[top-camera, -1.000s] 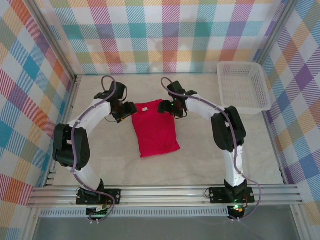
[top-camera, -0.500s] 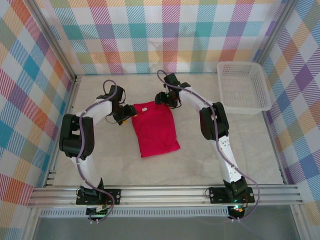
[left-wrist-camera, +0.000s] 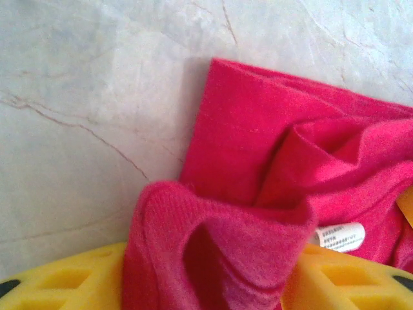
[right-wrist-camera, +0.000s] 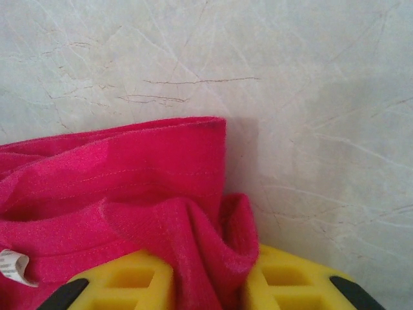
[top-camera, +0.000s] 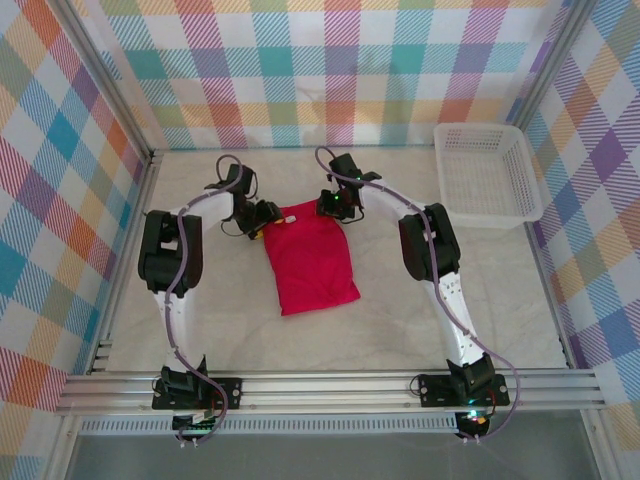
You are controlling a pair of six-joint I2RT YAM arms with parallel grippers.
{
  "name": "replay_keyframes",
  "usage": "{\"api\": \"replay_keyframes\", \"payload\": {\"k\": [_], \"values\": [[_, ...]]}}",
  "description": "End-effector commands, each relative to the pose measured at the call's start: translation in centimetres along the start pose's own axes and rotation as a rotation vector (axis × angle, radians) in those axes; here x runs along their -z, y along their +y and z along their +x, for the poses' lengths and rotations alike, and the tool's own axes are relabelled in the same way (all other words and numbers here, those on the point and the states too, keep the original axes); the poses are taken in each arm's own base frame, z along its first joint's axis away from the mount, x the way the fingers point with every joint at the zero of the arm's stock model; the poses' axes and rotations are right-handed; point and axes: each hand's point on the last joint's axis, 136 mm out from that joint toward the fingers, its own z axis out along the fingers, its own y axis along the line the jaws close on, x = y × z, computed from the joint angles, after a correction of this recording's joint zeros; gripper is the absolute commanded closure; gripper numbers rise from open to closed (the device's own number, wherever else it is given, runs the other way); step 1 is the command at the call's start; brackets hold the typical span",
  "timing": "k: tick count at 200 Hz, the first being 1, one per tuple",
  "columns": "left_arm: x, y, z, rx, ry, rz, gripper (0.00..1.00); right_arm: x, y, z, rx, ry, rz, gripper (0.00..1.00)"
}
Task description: Fold the inside-out t-shirt
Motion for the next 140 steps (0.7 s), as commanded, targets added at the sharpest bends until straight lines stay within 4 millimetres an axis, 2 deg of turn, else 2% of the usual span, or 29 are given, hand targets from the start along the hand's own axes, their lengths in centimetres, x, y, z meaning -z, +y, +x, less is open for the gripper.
{"api": "replay_keyframes", "payload": {"k": [1, 20, 35, 55, 82, 108, 140], "values": [[-2.3, -2.0, -1.1, -0.026, -0.017, 0.093, 0.5, -0.9, -1.5, 2.8, -0.02, 0.091, 0.054, 0.71], [-3.6, -2.1, -0.5, -0.01, 0.009, 0.105, 0.67, -1.1, -1.9, 2.9, -0.021, 0.094, 0.069, 0.73], [-4.6, -2.2, 0.2, -0.005, 0.038, 0.11, 0.86, -1.2, -2.0, 3.0, -0.024, 0.098, 0.073, 0.8], [-4.8, -2.6, 0.6, -0.007, 0.052, 0.118, 1.0, -0.5, -1.3, 2.6, -0.016, 0.098, 0.057, 0.86], [-2.8, -4.2, -0.2, -0.035, 0.012, 0.143, 1.0, 2.0, 0.5, 1.0, 0.021, 0.055, 0.028, 0.91], [-0.1, -5.7, -0.7, -0.06, -0.025, 0.161, 1.0, 5.2, 2.4, -0.7, 0.055, -0.006, 0.001, 0.95], [3.3, -6.8, -1.3, -0.077, -0.069, 0.163, 1.0, 8.9, 3.7, -2.3, 0.072, -0.073, -0.015, 0.99]]}}
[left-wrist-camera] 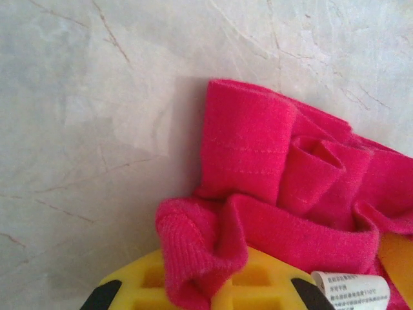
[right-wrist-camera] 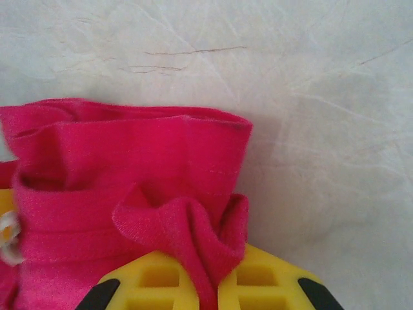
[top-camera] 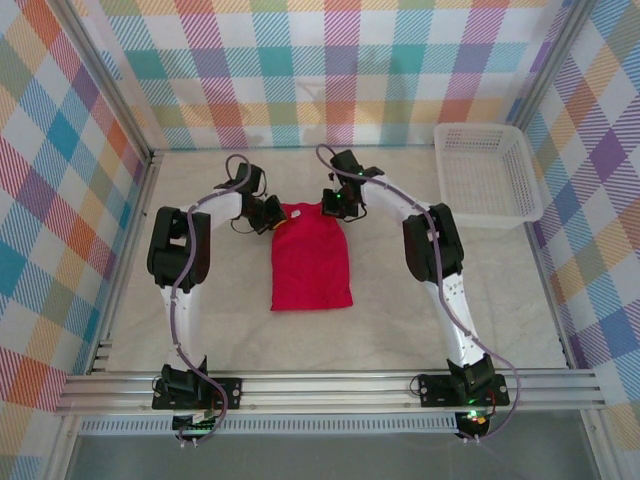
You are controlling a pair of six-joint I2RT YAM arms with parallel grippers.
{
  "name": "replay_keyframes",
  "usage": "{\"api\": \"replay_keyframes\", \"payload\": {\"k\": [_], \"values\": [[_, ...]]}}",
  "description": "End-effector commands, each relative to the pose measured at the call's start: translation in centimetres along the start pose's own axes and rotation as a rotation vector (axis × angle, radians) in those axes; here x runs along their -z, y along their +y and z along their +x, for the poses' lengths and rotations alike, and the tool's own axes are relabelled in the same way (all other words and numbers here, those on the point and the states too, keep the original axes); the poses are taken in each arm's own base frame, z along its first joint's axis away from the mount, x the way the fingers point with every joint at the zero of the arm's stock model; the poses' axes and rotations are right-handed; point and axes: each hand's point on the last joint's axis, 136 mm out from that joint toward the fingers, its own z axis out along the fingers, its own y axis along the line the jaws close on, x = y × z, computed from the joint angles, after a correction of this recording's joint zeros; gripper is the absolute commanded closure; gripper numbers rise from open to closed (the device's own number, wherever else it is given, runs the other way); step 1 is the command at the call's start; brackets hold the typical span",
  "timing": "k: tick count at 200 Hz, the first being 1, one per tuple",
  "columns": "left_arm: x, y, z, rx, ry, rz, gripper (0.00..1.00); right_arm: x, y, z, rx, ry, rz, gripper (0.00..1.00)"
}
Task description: Fold the inside-out t-shirt
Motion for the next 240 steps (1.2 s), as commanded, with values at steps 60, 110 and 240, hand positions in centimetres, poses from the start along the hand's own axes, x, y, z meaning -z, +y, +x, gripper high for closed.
{"api": "replay_keyframes", "payload": {"k": [60, 110, 240], "values": [[9.1, -7.0, -1.4, -0.088, -0.12, 0.136, 1.0, 11.1, 5.2, -3.7, 0.053, -0.176, -0.115, 1.0], [13.0, -10.6, -3.3, -0.114, -0.194, 0.204, 1.0, 15.0, 6.9, -6.7, 0.076, -0.27, -0.145, 1.0], [17.1, -10.3, 4.0, -0.35, -0.415, 0.3, 1.0, 15.8, 8.2, 2.3, 0.095, -0.252, -0.333, 1.0]]}}
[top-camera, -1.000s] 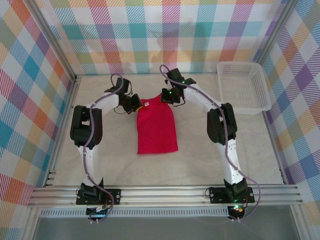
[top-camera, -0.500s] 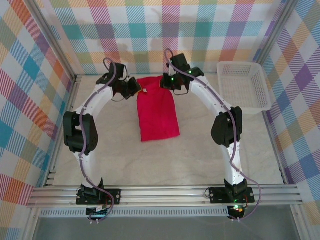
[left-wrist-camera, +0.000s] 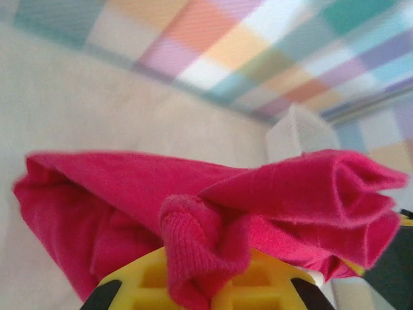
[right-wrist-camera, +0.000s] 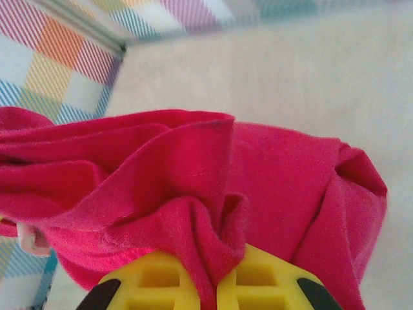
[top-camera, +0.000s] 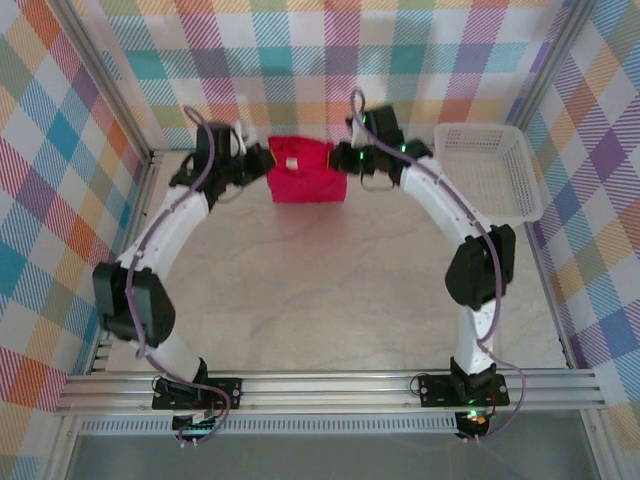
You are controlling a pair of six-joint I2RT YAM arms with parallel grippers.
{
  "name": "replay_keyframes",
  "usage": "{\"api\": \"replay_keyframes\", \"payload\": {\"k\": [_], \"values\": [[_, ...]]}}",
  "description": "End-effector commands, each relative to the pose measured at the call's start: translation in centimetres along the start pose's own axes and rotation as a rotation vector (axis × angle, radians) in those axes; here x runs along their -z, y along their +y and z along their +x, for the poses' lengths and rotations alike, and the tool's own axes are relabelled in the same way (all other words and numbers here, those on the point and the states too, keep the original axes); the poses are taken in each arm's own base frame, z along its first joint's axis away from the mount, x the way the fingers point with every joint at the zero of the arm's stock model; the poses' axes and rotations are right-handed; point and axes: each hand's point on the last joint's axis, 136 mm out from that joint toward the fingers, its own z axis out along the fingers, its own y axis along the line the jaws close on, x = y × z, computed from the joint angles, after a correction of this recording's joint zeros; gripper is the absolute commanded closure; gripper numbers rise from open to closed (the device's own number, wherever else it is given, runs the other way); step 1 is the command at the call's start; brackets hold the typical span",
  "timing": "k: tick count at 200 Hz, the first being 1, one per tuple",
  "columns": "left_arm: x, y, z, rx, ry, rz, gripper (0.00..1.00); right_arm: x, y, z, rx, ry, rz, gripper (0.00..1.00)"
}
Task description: Fold the inside-out t-shirt
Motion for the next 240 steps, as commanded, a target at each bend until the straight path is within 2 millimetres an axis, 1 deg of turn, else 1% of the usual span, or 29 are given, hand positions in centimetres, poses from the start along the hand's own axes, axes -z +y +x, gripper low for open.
{"api": "replay_keyframes", "payload": {"k": [1, 8, 9, 24, 37, 53, 73, 78, 95, 108, 121, 136, 162, 164, 169, 181, 184, 193, 204, 222, 235, 240], "values": [[0.1, 1.5, 5.4, -0.033, -0.001, 0.001, 1.0, -0.6, 1.3, 5.5, -0.016, 0.015, -0.084, 1.0], [0.4, 2.6, 7.3, -0.018, 0.01, -0.019, 1.0, -0.7, 0.8, 7.4, -0.027, 0.023, -0.073, 1.0], [0.4, 3.1, 8.0, -0.012, 0.021, -0.026, 1.0, -0.7, 0.8, 7.6, -0.029, 0.023, -0.072, 1.0], [1.2, 4.9, 10.9, 0.01, 0.041, -0.068, 1.0, -0.9, -0.1, 10.5, -0.068, 0.04, -0.061, 1.0], [1.4, 6.4, 12.3, 0.026, 0.057, -0.107, 1.0, -1.3, -0.8, 11.8, -0.089, 0.061, -0.043, 1.0], [1.0, 7.7, 13.1, 0.033, 0.08, -0.156, 1.0, -1.8, -1.5, 12.1, -0.091, 0.079, -0.011, 1.0], [0.1, 8.1, 12.7, 0.026, 0.097, -0.187, 1.0, -2.0, -2.2, 11.4, -0.072, 0.071, 0.04, 1.0], [-0.1, 8.2, 12.4, 0.022, 0.095, -0.201, 1.0, -2.1, -2.5, 11.4, -0.063, 0.07, 0.058, 1.0], [-1.2, 8.5, 11.2, 0.004, 0.097, -0.236, 1.0, -2.7, -3.2, 10.2, -0.048, 0.059, 0.091, 0.98], [-2.4, 9.1, 10.1, -0.007, 0.104, -0.27, 1.0, -3.7, -4.2, 9.3, -0.051, 0.065, 0.111, 0.97], [-4.0, 10.0, 9.2, -0.007, 0.122, -0.301, 1.0, -5.0, -5.6, 8.6, -0.06, 0.08, 0.138, 0.97], [-6.2, 11.5, 8.8, 0.011, 0.158, -0.333, 1.0, -6.7, -7.5, 8.2, -0.075, 0.103, 0.171, 0.96], [-9.4, 15.7, 9.0, 0.065, 0.21, -0.408, 1.0, -10.2, -11.3, 8.3, -0.132, 0.162, 0.214, 0.96], [-9.3, 16.2, 9.5, 0.074, 0.231, -0.425, 1.0, -10.6, -11.7, 8.5, -0.138, 0.173, 0.22, 0.96], [-9.6, 17.0, 9.8, 0.084, 0.245, -0.442, 1.0, -11.1, -12.5, 8.5, -0.155, 0.183, 0.23, 0.97], [-10.2, 18.1, 9.8, 0.102, 0.255, -0.471, 1.0, -12.6, -13.9, 8.9, -0.179, 0.214, 0.247, 0.97], [-10.2, 18.3, 9.8, 0.103, 0.254, -0.478, 1.0, -12.8, -13.9, 8.7, -0.182, 0.217, 0.247, 0.97], [-10.4, 18.7, 9.6, 0.101, 0.249, -0.493, 1.0, -13.7, -14.5, 9.2, -0.191, 0.25, 0.256, 0.96], [-10.7, 19.0, 9.3, 0.098, 0.245, -0.504, 1.0, -14.3, -14.6, 9.4, -0.198, 0.281, 0.261, 0.95], [-10.6, 18.8, 8.6, 0.09, 0.247, -0.527, 1.0, -14.1, -14.5, 9.1, -0.193, 0.292, 0.273, 0.94], [-9.8, 18.4, 7.5, 0.067, 0.231, -0.573, 1.0, -13.1, -13.8, 8.3, -0.183, 0.274, 0.268, 0.91], [-9.3, 17.8, 6.9, 0.053, 0.223, -0.588, 1.0, -12.6, -13.3, 7.9, -0.179, 0.266, 0.265, 0.89]]}}
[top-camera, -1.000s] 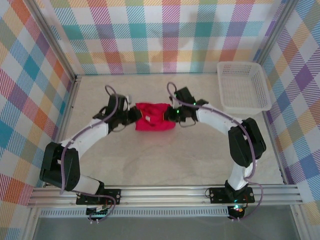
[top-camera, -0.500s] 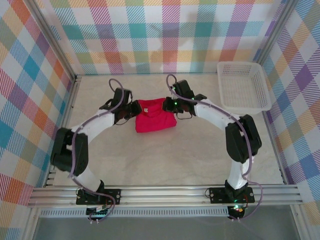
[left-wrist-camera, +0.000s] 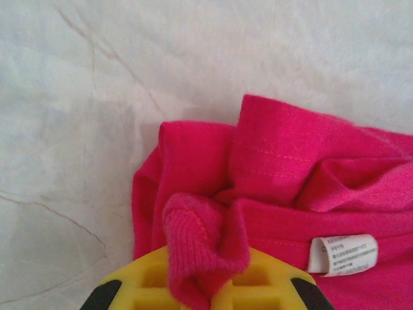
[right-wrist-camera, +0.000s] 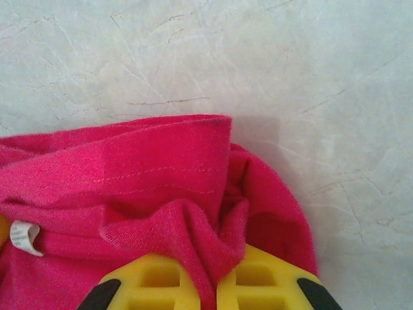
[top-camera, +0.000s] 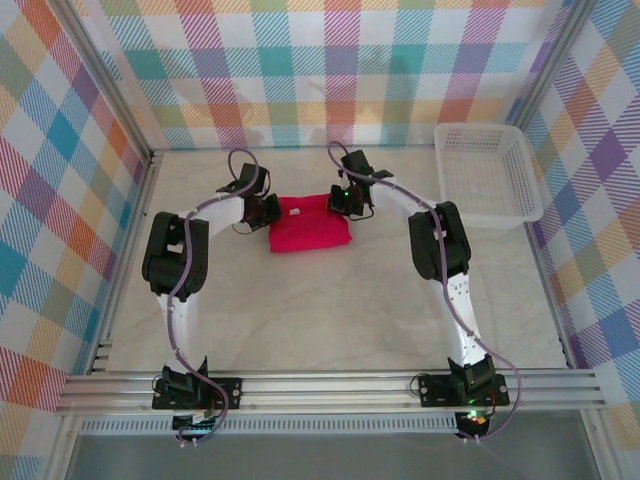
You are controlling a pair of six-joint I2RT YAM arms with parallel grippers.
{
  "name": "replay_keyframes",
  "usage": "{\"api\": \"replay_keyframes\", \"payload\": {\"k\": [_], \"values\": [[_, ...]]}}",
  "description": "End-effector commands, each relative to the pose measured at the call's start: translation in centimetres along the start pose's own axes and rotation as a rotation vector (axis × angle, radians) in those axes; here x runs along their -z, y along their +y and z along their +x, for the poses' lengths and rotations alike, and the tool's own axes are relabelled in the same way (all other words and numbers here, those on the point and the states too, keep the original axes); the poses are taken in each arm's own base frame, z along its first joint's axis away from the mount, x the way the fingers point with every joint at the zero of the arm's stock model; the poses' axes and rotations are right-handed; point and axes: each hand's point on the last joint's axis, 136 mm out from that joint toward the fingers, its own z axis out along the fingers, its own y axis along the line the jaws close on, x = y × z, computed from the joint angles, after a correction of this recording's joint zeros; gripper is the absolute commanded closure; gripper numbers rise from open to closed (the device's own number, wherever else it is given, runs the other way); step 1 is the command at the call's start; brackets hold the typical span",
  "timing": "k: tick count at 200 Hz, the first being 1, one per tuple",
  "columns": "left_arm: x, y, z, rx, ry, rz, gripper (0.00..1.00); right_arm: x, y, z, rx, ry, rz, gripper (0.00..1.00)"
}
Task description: Fold the inside-out t-shirt
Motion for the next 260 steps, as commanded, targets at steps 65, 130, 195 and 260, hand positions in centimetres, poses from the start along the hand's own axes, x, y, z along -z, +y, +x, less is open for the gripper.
{"api": "replay_keyframes", "payload": {"k": [65, 130, 195, 260], "values": [[9.8, -0.3, -2.0, 0.029, -0.093, -0.267, 0.64, 9.7, 1.9, 1.5, -0.153, -0.021, 0.061, 0.53], [3.8, -2.7, 2.7, 0.209, 0.059, -0.035, 0.65, 5.1, 5.1, 6.4, -0.333, 0.066, -0.143, 0.7], [-5.1, -1.2, -2.1, 0.088, 0.033, -0.197, 0.65, -4.4, -4.4, 2.3, -0.448, 0.082, 0.132, 0.75], [-5.8, -2.1, -8.6, 0.085, -0.045, -0.071, 0.59, -2.7, -1.5, -5.3, -0.249, 0.0, 0.028, 0.7]]}}
